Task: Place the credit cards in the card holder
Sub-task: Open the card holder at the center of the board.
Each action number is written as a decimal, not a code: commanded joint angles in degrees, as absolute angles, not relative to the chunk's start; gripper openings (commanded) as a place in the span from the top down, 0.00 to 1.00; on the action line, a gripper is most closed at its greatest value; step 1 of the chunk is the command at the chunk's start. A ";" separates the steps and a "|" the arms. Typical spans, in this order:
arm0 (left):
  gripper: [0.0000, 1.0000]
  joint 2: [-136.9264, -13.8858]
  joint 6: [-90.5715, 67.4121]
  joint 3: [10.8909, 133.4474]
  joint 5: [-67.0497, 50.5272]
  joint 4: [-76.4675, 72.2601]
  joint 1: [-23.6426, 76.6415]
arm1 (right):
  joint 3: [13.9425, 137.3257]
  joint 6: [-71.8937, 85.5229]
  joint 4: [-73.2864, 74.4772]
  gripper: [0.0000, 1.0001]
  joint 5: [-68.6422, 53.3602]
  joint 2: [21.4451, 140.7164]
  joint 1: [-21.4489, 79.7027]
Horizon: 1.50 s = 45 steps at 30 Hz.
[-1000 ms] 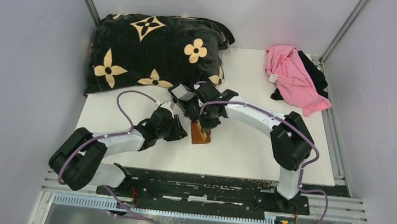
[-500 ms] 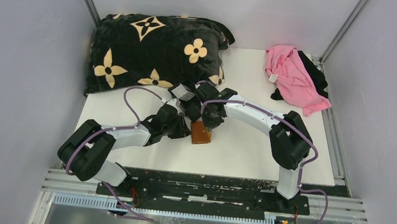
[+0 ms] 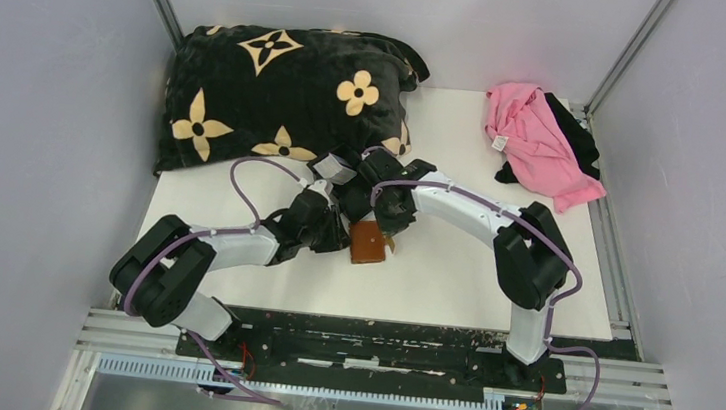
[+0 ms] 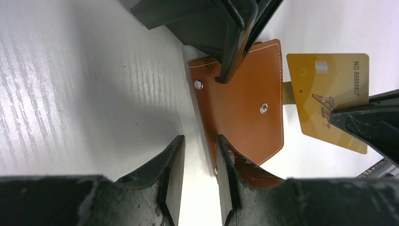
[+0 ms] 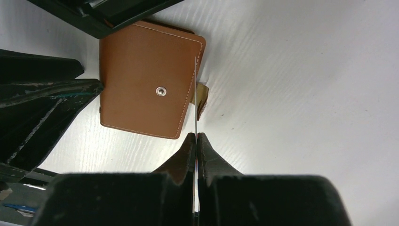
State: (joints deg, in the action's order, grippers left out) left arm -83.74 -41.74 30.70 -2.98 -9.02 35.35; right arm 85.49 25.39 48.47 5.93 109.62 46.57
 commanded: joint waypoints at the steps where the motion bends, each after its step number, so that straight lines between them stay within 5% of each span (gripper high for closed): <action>1: 0.62 -84.89 -39.30 31.90 -1.61 -8.96 35.86 | 86.23 25.32 48.28 0.99 7.47 108.11 45.85; 23: 0.64 -86.29 -37.93 31.34 -2.66 -8.78 35.95 | 72.44 35.92 31.41 0.99 -11.88 104.45 36.62; 45: 0.65 -86.71 -38.66 31.12 -2.53 -8.26 35.96 | 68.03 38.32 25.16 0.99 -16.90 100.07 34.57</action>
State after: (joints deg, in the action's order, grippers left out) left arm -85.52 -41.12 31.33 -3.53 -10.81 35.75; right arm 68.34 37.39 27.86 -15.44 103.57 35.00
